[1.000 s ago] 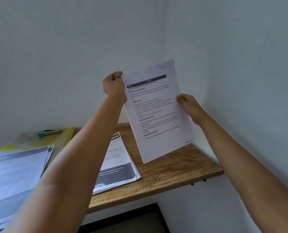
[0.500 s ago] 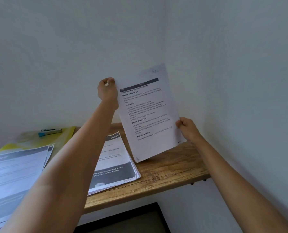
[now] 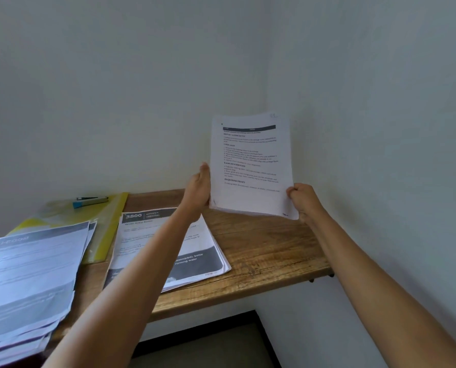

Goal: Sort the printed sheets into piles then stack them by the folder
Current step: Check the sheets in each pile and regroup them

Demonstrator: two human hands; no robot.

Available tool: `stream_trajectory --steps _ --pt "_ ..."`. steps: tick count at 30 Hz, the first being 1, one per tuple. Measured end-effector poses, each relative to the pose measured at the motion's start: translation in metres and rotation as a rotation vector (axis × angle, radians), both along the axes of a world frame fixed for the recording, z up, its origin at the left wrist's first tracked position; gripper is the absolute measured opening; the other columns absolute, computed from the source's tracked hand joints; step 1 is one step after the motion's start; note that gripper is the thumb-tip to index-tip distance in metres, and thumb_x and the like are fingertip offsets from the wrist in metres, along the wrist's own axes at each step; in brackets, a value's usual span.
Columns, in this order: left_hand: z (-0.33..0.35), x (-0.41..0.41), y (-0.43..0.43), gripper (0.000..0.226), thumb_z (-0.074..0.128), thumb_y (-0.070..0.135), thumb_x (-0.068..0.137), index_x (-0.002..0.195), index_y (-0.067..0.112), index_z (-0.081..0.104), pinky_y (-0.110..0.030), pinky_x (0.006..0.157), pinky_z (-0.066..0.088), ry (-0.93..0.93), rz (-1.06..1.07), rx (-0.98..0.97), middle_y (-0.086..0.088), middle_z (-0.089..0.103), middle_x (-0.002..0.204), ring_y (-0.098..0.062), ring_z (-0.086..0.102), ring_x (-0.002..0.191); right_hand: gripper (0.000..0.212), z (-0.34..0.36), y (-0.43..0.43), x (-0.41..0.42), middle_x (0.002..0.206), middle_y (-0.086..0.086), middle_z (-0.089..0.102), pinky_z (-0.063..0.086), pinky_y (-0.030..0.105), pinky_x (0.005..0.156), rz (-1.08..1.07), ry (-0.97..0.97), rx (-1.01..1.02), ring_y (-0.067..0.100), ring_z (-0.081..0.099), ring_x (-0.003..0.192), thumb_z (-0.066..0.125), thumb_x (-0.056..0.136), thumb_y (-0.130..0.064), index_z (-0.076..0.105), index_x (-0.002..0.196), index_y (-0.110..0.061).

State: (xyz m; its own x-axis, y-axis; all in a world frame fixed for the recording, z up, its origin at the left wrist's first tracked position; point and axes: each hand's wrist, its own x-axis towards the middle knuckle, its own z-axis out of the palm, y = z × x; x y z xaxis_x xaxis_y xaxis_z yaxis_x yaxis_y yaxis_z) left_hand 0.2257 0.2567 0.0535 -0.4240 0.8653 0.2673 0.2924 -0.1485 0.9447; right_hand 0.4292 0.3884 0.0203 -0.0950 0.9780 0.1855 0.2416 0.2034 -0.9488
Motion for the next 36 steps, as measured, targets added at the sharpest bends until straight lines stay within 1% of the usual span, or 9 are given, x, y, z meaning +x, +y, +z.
stream_trajectory --steps 3,6,9,15,19,21,25,31,36 --pt "-0.01 0.007 -0.008 0.053 0.031 0.051 0.1 0.121 0.012 0.059 -0.041 0.086 0.056 0.028 -0.047 -0.068 -0.008 0.067 0.114 -0.024 0.066 0.099 0.026 -0.001 -0.003 0.003 0.112 0.019 0.064 0.046 0.034 0.087 -0.021 -0.064 0.003 0.036 0.058 0.107 0.043 0.095 -0.008 0.063 0.103 0.006" --pt "-0.02 0.015 -0.015 0.033 0.043 0.026 0.102 0.128 0.007 0.049 -0.031 0.063 0.06 -0.037 -0.112 -0.159 -0.008 0.063 0.117 -0.023 0.067 0.092 0.026 -0.002 -0.006 0.007 0.112 0.019 0.063 0.044 0.033 0.079 -0.013 -0.17 0.022 0.032 0.057 0.098 0.041 0.096 -0.008 0.063 0.104 0.004" --pt "-0.029 0.024 -0.023 0.03 0.041 0.018 0.102 0.13 0.006 0.045 -0.023 0.054 0.056 -0.081 -0.109 -0.188 -0.01 0.06 0.12 -0.025 0.067 0.092 0.029 -0.003 -0.012 0.014 0.114 0.023 0.061 0.037 0.031 0.074 -0.006 -0.285 0.031 0.034 0.056 0.096 0.041 0.097 -0.008 0.059 0.109 0.01" --pt "-0.048 0.054 -0.042 0.031 0.03 0.012 0.103 0.131 0.003 0.041 -0.013 0.041 0.043 -0.045 -0.035 -0.283 -0.01 0.062 0.091 -0.007 0.059 0.05 0.029 -0.008 -0.03 0.033 0.111 0.021 0.059 0.035 0.031 0.072 0.045 -0.513 0.04 0.032 0.055 0.091 0.04 0.097 -0.009 0.056 0.115 0.008" --pt "-0.053 0.07 -0.052 0.027 0.03 0.009 0.102 0.126 0.006 0.041 -0.012 0.038 0.038 -0.086 0.011 -0.354 -0.008 0.055 0.09 -0.007 0.049 0.055 0.029 -0.005 -0.039 0.046 0.103 0.019 0.058 0.035 0.029 0.066 0.079 -0.657 -0.017 0.025 0.052 0.083 0.043 0.097 -0.011 0.056 0.113 0.009" --pt "-0.053 0.077 -0.057 0.019 0.032 0.008 0.101 0.116 0.01 0.043 -0.012 0.037 0.036 -0.127 0.03 -0.405 -0.007 0.055 0.085 -0.007 0.045 0.054 0.029 -0.003 -0.043 0.053 0.102 0.013 0.056 0.036 0.027 0.062 0.123 -0.735 -0.055 0.019 0.049 0.08 0.047 0.096 -0.014 0.058 0.114 0.006" --pt "-0.055 0.091 -0.062 0.015 0.037 0.006 0.1 0.091 0.01 0.049 -0.014 0.038 0.037 -0.141 0.055 -0.439 -0.005 0.053 0.069 -0.008 0.046 0.051 0.032 -0.005 -0.05 0.065 0.118 0.016 0.059 0.039 0.027 0.075 0.125 -0.799 -0.068 0.02 0.05 0.089 0.056 0.091 -0.012 0.06 0.119 0.004" --pt "-0.059 0.106 -0.079 0.027 0.034 0.011 0.101 0.127 0.008 0.04 -0.016 0.042 0.047 -0.258 -0.025 -0.451 -0.009 0.06 0.075 -0.011 0.054 0.058 0.036 -0.013 -0.058 0.077 0.116 0.017 0.064 0.049 0.035 0.088 -0.027 -0.736 -0.072 0.028 0.061 0.103 0.067 0.083 -0.011 0.064 0.116 0.002" --pt "-0.065 0.105 -0.088 0.032 0.047 0.011 0.098 0.13 0.006 0.044 -0.023 0.057 0.058 -0.225 -0.042 -0.381 -0.01 0.069 0.089 -0.012 0.067 0.062 0.031 -0.019 -0.064 0.086 0.111 0.016 0.066 0.048 0.03 0.082 -0.105 -0.636 -0.038 0.028 0.062 0.1 0.067 0.083 -0.01 0.066 0.112 0.002"
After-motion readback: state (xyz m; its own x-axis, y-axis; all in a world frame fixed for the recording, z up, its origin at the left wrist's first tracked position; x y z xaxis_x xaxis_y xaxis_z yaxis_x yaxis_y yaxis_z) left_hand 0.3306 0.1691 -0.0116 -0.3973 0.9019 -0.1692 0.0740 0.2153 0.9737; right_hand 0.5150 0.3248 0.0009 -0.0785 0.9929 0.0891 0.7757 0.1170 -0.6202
